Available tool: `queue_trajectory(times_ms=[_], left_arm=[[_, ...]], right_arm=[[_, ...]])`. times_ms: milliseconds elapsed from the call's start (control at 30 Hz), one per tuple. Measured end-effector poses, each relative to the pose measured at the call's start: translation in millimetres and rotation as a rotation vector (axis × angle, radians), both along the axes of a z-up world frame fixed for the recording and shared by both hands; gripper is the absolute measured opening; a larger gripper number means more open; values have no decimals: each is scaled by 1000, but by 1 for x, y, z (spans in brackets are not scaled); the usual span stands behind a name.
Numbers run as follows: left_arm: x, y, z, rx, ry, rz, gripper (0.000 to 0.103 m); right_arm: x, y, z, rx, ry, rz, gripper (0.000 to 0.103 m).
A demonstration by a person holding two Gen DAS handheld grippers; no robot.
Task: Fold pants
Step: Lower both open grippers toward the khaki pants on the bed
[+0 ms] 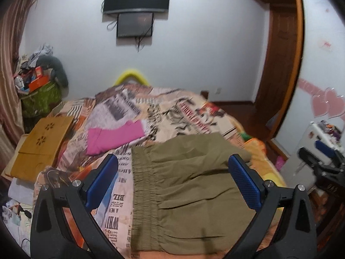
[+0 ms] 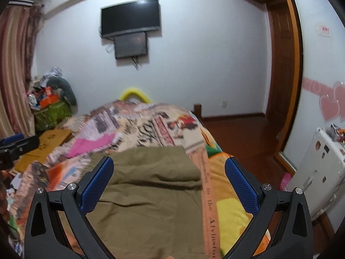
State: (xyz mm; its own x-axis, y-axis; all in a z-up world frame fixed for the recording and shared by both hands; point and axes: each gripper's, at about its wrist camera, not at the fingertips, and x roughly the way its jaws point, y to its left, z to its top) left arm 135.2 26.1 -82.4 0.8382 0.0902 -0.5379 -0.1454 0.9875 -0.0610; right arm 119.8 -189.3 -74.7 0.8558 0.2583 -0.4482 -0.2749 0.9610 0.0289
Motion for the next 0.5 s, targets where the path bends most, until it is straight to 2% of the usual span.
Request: queue_trajectory(times_ms=[100,233,400,500], left_arm=[[25,9,-20,-5,64,13,103],[57,29,-51,-65,163,47,103],[84,41,-77,-35,235,59,103],[100,51,-91,-54,281,47,103]], right_arm=[[16,-10,-13,-12,44,-35,102],[41,-22,-30,-28,113,-58,102],[74,-34,-52,-24,200,-65,102],[90,-40,-67,-10,261,-54,102]])
